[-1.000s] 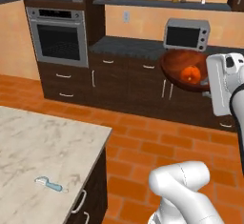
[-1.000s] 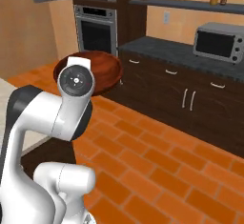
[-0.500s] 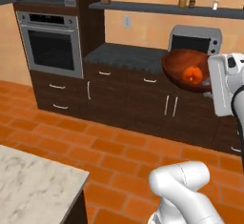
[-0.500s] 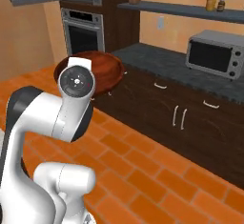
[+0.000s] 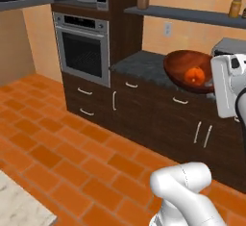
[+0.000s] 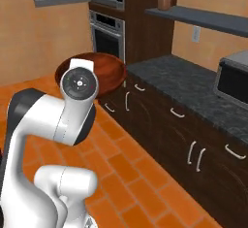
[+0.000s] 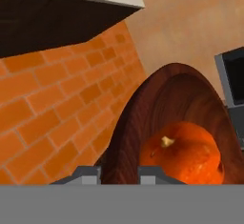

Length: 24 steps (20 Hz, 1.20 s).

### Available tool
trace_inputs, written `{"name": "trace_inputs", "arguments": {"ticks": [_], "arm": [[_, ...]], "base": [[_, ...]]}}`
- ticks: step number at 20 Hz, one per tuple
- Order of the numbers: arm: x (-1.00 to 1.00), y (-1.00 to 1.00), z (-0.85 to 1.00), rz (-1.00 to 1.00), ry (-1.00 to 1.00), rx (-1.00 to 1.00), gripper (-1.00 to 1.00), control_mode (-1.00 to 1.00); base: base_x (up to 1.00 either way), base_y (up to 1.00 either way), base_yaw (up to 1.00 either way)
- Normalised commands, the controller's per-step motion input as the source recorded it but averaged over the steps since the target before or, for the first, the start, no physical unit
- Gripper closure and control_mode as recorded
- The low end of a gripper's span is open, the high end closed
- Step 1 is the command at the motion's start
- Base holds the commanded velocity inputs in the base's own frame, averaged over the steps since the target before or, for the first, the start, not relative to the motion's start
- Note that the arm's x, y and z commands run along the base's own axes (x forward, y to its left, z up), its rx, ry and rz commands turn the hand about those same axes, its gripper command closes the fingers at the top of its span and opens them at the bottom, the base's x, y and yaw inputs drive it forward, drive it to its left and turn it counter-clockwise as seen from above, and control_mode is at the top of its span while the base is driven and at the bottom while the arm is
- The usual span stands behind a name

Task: Pick the squash from the sink and place it in the bowl. Then pick the bowl and place it in the microwave. Then close the microwave door and press the start button.

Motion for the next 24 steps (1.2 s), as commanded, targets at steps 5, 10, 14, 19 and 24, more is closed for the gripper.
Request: {"name": "trace_inputs", "arguments": {"ticks": [5,10,14,19,24], "arm": [[0.00,0.00,0.00,0.00,0.00,0.00,1.00,1.00],[0.00,0.00,0.00,0.00,0.00,0.00,1.00,1.00],[0.00,0.00,0.00,0.00,0.00,0.00,1.00,1.00],[0.00,0.00,0.00,0.00,0.00,0.00,1.00,1.00],[0.00,0.00,0.00,0.00,0.00,0.00,1.00,1.00]], "base": [[1.00,0.00,0.24],[1.00,0.29,0.29],[1.00,0.32,0.29],[0.98,0.44,0.10],[1.00,0.43,-0.30]]}}
